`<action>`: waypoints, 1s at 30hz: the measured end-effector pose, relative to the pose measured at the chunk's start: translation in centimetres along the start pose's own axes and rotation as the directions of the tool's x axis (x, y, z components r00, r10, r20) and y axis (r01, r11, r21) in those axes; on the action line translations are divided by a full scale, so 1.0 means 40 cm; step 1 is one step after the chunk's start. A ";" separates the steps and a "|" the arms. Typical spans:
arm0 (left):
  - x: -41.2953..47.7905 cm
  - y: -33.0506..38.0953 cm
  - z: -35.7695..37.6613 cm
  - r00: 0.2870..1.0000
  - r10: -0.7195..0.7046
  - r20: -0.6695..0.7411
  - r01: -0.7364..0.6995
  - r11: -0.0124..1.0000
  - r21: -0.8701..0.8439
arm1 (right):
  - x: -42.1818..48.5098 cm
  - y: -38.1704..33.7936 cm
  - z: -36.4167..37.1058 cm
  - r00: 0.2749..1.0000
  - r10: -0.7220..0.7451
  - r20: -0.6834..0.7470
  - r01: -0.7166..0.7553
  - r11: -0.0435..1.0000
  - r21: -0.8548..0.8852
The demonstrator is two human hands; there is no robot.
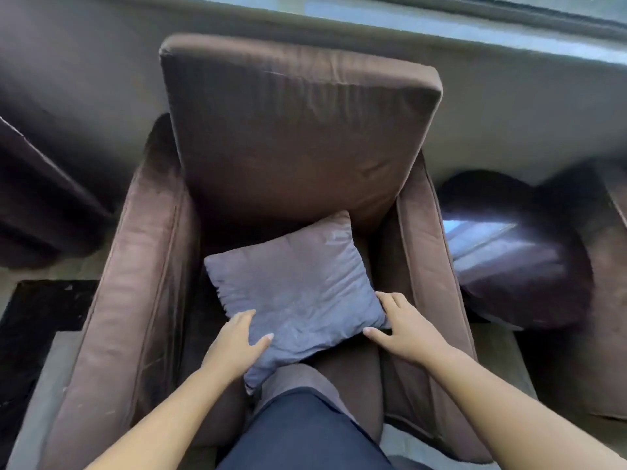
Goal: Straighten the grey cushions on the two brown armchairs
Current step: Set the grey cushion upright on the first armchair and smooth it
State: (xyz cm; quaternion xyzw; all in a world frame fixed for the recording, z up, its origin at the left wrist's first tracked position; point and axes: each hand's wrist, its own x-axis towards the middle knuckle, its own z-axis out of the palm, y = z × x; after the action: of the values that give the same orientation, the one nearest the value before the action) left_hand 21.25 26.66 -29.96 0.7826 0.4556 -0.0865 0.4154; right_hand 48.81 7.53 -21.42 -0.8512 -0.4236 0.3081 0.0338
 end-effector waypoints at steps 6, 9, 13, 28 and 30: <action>0.198 -0.080 0.135 0.983 -0.183 0.027 0.185 0.979 -0.091 | 0.179 0.053 0.084 0.999 0.031 0.043 -0.031 1.000 0.003; 0.257 -0.137 0.149 0.971 -0.227 0.078 0.233 0.969 -0.080 | 0.242 0.064 0.129 0.994 0.080 0.076 -0.082 0.996 0.019; 0.280 -0.194 0.134 0.950 -0.311 0.037 0.313 0.941 -0.129 | 0.291 0.067 0.151 0.979 0.130 0.158 -0.133 0.991 0.008; 0.369 -0.280 0.123 0.976 -0.187 0.114 0.217 0.897 -0.386 | 0.553 0.074 0.176 0.934 0.332 0.128 -0.356 0.882 0.308; 0.373 -0.290 0.139 0.960 -0.252 0.118 0.278 0.846 -0.455 | 0.574 0.096 0.184 0.925 0.355 0.133 -0.379 0.861 0.338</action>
State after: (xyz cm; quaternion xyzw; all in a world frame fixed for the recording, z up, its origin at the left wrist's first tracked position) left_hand 22.00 34.95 -47.83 0.5862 0.5553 -0.0516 0.5877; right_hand 57.79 20.61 -39.98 -0.8850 -0.1914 0.4087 0.1147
